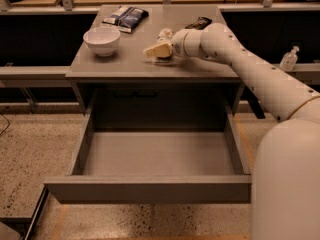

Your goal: Place 7up can into top drawer

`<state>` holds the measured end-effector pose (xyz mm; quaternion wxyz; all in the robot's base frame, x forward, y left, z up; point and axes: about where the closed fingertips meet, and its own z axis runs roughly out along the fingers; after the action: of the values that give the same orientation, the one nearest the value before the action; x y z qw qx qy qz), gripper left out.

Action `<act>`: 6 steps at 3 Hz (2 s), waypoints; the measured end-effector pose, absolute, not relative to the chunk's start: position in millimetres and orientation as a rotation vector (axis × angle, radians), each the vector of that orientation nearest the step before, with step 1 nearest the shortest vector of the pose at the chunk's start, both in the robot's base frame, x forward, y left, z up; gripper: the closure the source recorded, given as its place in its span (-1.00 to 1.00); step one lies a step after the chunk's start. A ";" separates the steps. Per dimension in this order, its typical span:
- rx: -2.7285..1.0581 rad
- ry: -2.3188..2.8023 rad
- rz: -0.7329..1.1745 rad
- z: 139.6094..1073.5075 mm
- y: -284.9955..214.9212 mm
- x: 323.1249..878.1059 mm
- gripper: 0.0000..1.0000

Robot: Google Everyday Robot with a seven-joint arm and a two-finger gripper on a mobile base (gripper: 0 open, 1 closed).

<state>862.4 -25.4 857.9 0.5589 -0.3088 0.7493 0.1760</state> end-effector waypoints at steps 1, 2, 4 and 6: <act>-0.734 1.774 0.408 850.4 -19.5 868.7 -0.65; -0.745 1.768 0.395 850.6 -15.6 868.2 -0.16; -0.779 1.722 0.363 868.1 -9.6 861.2 0.76; -0.868 1.647 0.386 899.2 -18.4 828.9 1.00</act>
Offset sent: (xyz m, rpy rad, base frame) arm 0.0045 0.0078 -0.0026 -0.0366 -0.0235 -0.0049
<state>828.9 -18.4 899.2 0.5812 -0.3716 0.7049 0.1654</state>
